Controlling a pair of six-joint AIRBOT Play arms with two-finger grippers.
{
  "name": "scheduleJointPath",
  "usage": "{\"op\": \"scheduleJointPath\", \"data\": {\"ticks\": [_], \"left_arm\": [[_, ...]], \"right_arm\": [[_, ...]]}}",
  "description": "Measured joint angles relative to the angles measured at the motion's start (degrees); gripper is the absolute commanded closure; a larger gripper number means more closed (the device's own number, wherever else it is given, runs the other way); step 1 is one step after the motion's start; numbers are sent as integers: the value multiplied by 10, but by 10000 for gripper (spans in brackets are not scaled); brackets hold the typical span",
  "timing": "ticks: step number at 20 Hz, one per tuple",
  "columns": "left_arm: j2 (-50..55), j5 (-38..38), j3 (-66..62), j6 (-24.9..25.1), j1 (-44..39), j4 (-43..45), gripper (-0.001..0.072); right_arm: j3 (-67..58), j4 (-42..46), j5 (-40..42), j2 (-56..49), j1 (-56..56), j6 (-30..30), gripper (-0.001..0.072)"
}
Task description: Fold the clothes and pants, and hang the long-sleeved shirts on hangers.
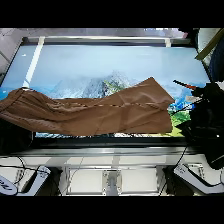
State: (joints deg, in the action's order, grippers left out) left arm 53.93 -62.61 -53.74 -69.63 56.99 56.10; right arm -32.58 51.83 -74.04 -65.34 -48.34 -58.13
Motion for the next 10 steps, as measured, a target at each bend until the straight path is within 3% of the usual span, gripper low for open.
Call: {"op": "scheduleJointPath", "data": {"ticks": [7,10], "left_arm": [[0,0,0,0,0,0,681],[0,0,0,0,0,0,681]], "right_arm": [[13,-32,23,-62,35,7,187],[14,-35,46,-70,44,5,219]]}}
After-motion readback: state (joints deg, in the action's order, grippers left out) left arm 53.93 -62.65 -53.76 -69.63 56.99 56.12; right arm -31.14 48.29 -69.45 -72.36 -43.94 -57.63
